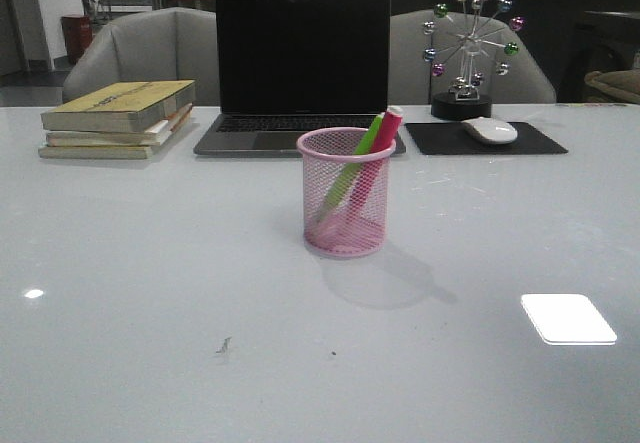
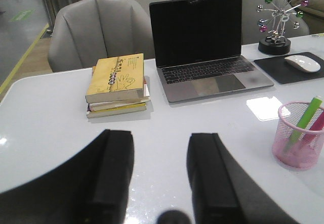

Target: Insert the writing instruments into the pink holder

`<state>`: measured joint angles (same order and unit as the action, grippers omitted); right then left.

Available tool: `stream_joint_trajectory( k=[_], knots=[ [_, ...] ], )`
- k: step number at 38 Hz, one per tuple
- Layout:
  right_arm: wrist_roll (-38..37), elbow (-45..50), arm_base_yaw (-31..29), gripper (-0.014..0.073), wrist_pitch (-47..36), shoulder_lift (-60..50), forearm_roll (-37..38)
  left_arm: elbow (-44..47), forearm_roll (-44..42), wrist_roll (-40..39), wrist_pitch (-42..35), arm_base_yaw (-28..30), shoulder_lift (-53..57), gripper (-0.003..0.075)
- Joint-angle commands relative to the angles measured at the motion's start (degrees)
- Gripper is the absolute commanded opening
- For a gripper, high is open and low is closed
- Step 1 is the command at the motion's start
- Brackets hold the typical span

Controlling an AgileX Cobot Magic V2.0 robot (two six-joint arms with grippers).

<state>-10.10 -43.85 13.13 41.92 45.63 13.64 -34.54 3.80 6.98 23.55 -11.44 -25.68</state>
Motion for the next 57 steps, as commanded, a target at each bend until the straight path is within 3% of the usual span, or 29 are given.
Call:
stream_joint_trajectory(
  k=[1, 16, 25, 31, 35, 40, 46, 54, 57],
  knots=[
    [0.00, -1.55, -0.32, 0.0050, -3.58, -0.63, 0.75, -1.62, 0.65, -0.68, -5.21, 0.01, -0.28, 0.0329],
    [0.00, -1.55, -0.32, 0.0050, -3.76, -0.63, 1.64, -1.62, 0.65, -0.68, -5.21, 0.01, -0.28, 0.0329],
    [0.00, -1.55, -0.54, 0.0050, -9.25, -1.79, 1.31, -1.62, 0.65, -0.68, -5.21, 0.01, -0.28, 0.0329],
    [0.00, -0.61, -4.07, 0.0050, -12.21, -6.65, -4.40, -1.62, 0.65, -0.68, -5.21, 0.01, -0.28, 0.0329],
    [0.00, 2.06, -8.94, 0.0050, -15.96, -12.39, -9.84, -1.62, 0.65, -0.68, -5.21, 0.01, -0.28, 0.0329],
    [0.00, 6.65, -13.39, 0.0050, -21.30, -19.11, -11.14, -1.62, 0.65, -0.68, -5.21, 0.01, -0.28, 0.0329],
    [0.00, 12.47, -15.00, 0.0050, -28.62, -26.50, -11.07, -1.62, 0.65, -0.68, -5.21, 0.01, -0.28, 0.0329],
    [0.06, 25.59, -15.06, 0.0050, -48.25, -39.58, -11.07, -1.62, 0.65, -0.68, -5.21, 0.01, -0.28, 0.0329],
    [1.60, 29.98, -15.06, 0.0050, -50.28, -44.00, -11.07, -1.62, 0.65, -0.68, -5.21, 0.01, -0.28, 0.0329]
  ],
)
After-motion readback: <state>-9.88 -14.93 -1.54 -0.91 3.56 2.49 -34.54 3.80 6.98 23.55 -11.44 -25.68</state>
